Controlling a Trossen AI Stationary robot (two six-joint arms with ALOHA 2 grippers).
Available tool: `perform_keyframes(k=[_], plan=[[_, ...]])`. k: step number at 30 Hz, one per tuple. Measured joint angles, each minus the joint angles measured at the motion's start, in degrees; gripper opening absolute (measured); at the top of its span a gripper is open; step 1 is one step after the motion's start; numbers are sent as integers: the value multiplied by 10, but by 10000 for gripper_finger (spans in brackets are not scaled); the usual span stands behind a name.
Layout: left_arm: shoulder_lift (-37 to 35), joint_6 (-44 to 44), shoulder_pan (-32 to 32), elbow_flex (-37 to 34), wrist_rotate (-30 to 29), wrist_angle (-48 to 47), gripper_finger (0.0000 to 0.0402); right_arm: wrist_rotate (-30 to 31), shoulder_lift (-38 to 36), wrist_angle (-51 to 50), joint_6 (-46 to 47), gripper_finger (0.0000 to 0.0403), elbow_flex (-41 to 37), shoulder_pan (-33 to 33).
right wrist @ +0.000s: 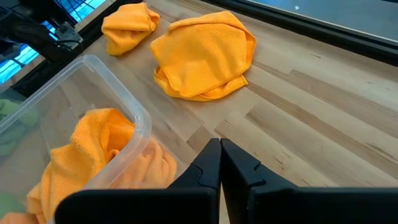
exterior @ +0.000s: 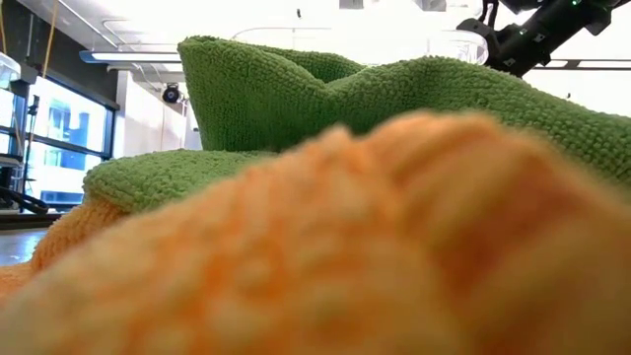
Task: Sort microfiber towel by color & place in baskets
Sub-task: Put the top green microfiber cloth into the left transparent bin
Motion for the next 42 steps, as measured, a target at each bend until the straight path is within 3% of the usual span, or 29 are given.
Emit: perform_keyframes(k=[14, 23, 34, 42], plan=[[2, 124, 0, 1, 9, -30, 0, 0, 0, 0, 1, 0, 0, 0], [3, 62, -2, -3, -36, 20, 3, 0, 0, 0, 1, 0, 0, 0], [-6, -4, 5, -5, -25, 29, 69, 1, 0, 0, 10, 0, 0, 0], [-133, -88, 13, -7, -29, -8, 62, 1, 0, 2, 10, 0, 0, 0]])
